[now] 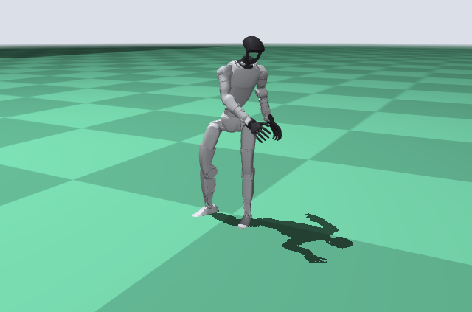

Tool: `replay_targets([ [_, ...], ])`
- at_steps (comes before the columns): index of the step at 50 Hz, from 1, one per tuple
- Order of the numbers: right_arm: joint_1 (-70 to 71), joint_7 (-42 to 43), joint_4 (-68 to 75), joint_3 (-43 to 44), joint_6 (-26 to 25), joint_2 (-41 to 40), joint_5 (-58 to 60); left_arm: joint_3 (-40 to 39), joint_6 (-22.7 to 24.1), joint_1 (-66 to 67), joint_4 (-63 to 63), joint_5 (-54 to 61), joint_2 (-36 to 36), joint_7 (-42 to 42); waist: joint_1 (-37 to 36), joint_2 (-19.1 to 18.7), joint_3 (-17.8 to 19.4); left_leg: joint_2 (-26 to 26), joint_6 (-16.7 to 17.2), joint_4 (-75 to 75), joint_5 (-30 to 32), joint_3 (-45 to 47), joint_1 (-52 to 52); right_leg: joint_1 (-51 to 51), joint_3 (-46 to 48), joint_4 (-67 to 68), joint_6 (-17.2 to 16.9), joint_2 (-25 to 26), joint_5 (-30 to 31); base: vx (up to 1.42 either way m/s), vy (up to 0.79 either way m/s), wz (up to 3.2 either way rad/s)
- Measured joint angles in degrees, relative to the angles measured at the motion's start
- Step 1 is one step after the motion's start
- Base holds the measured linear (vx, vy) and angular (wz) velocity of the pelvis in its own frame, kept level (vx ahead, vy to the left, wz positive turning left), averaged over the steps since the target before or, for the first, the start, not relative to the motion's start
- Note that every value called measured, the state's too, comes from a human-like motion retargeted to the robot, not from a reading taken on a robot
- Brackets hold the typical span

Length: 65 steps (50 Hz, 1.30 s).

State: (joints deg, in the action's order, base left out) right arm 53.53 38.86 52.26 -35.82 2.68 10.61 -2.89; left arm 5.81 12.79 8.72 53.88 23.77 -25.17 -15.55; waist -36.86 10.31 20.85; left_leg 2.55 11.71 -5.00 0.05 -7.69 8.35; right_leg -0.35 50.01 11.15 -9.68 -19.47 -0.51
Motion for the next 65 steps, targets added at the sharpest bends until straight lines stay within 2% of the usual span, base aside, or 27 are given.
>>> replay_targets([
  [3,-0.8,-4.03,-7.1,-2.62,2.56,0.0,1.14,0.41,-0.05,1.56,0.81,-1.15,0.05,1.52,0.72,0.54,-0.02,-0.22,-0.1,0.0,-0.29,1.51,-0.38,-0.43,-1.47,-0.45,-0.59,0.18,0.23,-0.01,0.0,-0.46],
  [6,-1.15,-15.9,-15.68,-6.0,5.66,-1.27,-1.22,0.85,-0.79,2.62,1.56,-3.01,0.44,5.9,1.05,0.79,0.03,-0.52,-0.42,0.0,-0.7,3.6,-1.03,-0.87,-3.61,-1.3,-1.42,0.55,0.64,-0.01,0.0,-0.66],
  [10,-1.04,-33.47,-22.1,-8.45,8.2,-4.92,-11.39,0.77,-1.43,2.71,1.66,-4.42,1.17,11.88,1.01,0.67,0.34,-0.91,-0.94,0.0,-1.19,6.4,-2.02,-1.23,-6.56,-2.63,-2.43,1.17,1.29,-0.01,-0.01,-0.67],
  [13,-0.95,-39.44,-22.51,-8.91,7.97,-6.02,-16.9,0.61,-1.23,2.09,0.96,-3.89,1.52,13.73,1.01,0.28,0.5,-1.08,-1.26,0.0,-1.33,7.77,-2.57,-1.28,-8.01,-3.41,-2.83,1.52,1.71,-0.02,-0.01,-0.44],
  [15,-0.87,-38.78,-21.22,-8.47,7.6,-5.17,-17.42,0.65,-0.94,1.45,0.49,-3.24,1.51,13.48,1.16,-0.06,0.51,-1.15,-1.38,0.0,-1.32,8.25,-2.76,-1.29,-8.52,-3.68,-2.9,1.65,1.89,-0.03,0.0,-0.22],
  [17,-0.59,-33.94,-18.31,-7.0,6.86,-3.09,-15.23,0.9,-0.8,0.28,0.28,-2.64,1.27,11.95,1.38,-0.49,0.62,-1.17,-1.35,0.0,-1.23,8.37,-2.82,-1.34,-8.66,-3.58,-2.77,1.63,1.9,0.0,0.0,0.0],
  [24,0.28,-6.28,-1.03,2.39,-1.11,4.26,-1.73,0.55,-0.64,-0.5,-1.61,-1.91,0.37,3.04,4.18,-2.09,-0.26,-1.27,-0.22,0.0,-0.68,7.84,-2.43,-1.83,-8.01,-2.06,-1.85,1.2,1.49,0.0,0.0,0.0],
  [28,-0.02,0.93,0.84,3.36,-1.7,6.15,4.89,0.27,1.1,1.49,-1.87,-1.88,0.17,0.57,6.64,-2.48,-0.77,-1.48,0.52,0.0,-0.58,8.78,-2.47,-2.53,-8.94,-1.61,-1.76,1.18,1.42,-0.02,-0.01,-0.14],
  [31,-1.68,-2.26,-6.91,-0.3,1.58,6.35,8.25,1.06,1.76,3.18,-1.02,-2.96,0.17,2.04,8.2,-2.63,-0.94,-1.76,0.6,0.0,-0.75,10.68,-2.86,-3.21,-10.91,-2.13,-2.2,1.56,1.72,-0.04,-0.03,-0.56],
  [36,-3.33,-20.94,-20.55,-5.58,8.59,3.57,4.7,2.64,1.27,4.53,0.06,-7.35,0.39,8.7,9.43,-3.27,-0.69,-2.4,-0.02,0.0,-1.29,15.28,-3.95,-4.28,-15.56,-4.32,-3.86,2.83,2.86,-0.05,-0.05,-0.87],
  [39,-3.35,-29.72,-24.86,-7.92,10.43,2.38,2.01,2.71,1.5,4.43,-0.61,-8.54,0.64,11.07,9.5,-3.91,-0.48,-2.98,-0.42,0.0,-1.47,17.98,-4.28,-4.92,-18.04,-6.1,-5.13,3.99,3.87,-0.06,-0.08,-0.87],
  [42,-2.74,-32.38,-26.08,-9.09,10.6,3.6,1.21,2.01,2.32,3.3,-1.56,-7.2,0.83,11.12,9.0,-4.63,-0.74,-4.63,-0.17,0.0,-1.2,20.62,-3.35,-6.63,-20.11,-8.25,-5.32,6.43,5.27,-0.11,-0.16,-0.84],
  [46,-2.8,-26.49,-21.27,-6.85,8.08,8.06,1.77,1.26,3.05,1.44,-2.68,-3.97,0.86,8.65,9.41,-5.92,-0.92,-6.12,0.4,0.0,-0.67,22.27,-2.14,-8.1,-21.15,-10.03,-5.32,8.56,6.52,-0.11,-0.14,-0.46],
  [47,-2.72,-23.47,-19.08,-6.18,5.62,9.46,2.86,0.61,2.41,1.69,-3.7,-2.82,1.11,7.87,9.16,-6.19,-1.67,-6.42,1.06,0.0,-0.18,23.25,-0.88,-9.57,-21.78,-10.77,-5.32,9.27,7.42,-0.26,-0.1,-0.98],
  [48,-2.24,-19.19,-16.46,-6.35,0.38,11.13,5.4,-1.09,0.43,3.18,-6.17,-0.64,1.88,7.04,7.8,-6.25,-3.87,-6.91,2.73,0.0,1.03,25.86,2.47,-13.63,-23.52,-12.41,-5.32,10.8,9.72,-0.3,-0.08,-1.1],
  [50,-2.05,-11.96,-10.96,-3.37,-5.38,12.89,8.4,-1.97,-0.73,4.05,-7.91,-0.23,2.07,6.13,8.82,-6.72,-4.9,-6.67,3.29,0.0,1.66,26.5,4.12,-15.26,-23.84,-13.09,-5.32,10.95,10.64,-0.17,-0.03,-0.39],
  [53,-1.51,-4.24,-3.87,2.5,-10.63,14.39,12.09,-2.16,-0.76,5.49,-8.87,-1.33,1.88,5.67,11.9,-7.26,-5.85,-5.72,3.29,0.0,1.97,26.06,5.05,-15.89,-23.49,-12.99,-5.32,9.96,10.69,-0.03,0.01,0.24],
  [55,-1.33,-1.69,-2.5,4.84,-11.75,15.34,14.03,-2.07,-0.62,6.66,-9.16,-2.22,1.92,5.67,13.98,-7.73,-6.23,-5.25,3.29,0.0,2.06,26.04,5.18,-16.02,-23.56,-12.87,-5.32,9.44,10.64,0.0,0.0,0.0],
  [57,-1.93,-1.51,-5.42,4.61,-10.48,16.28,15.43,-1.64,-0.58,7.76,-9.06,-3.52,2.04,5.99,15.75,-8.18,-6.6,-5.12,3.29,0.0,2.08,26.52,5.09,-16.24,-24.1,-12.81,-5.32,9.34,10.6,-0.01,-0.03,-0.12],
  [60,-3.3,-5.77,-14.23,1.24,-5.53,17.68,16.48,-0.44,-0.91,8.92,-8.65,-6.62,2.09,7.49,17.57,-8.86,-7.13,-5.61,3.29,0.0,2.01,28.12,4.69,-16.79,-25.69,-12.92,-5.32,10.01,10.66,-0.01,-0.1,-0.51],
  [65,-4.0,-23.7,-27.97,-4.75,5.76,19.18,8.95,1.84,-1.42,8.8,-9.11,-11.79,1.7,12.34,18.58,-10.5,-7.1,-7.78,3.29,0.0,1.83,32.18,2.85,-17.27,-29.33,-13.44,-5.32,12.94,10.97,-0.01,-0.18,-0.77],
])
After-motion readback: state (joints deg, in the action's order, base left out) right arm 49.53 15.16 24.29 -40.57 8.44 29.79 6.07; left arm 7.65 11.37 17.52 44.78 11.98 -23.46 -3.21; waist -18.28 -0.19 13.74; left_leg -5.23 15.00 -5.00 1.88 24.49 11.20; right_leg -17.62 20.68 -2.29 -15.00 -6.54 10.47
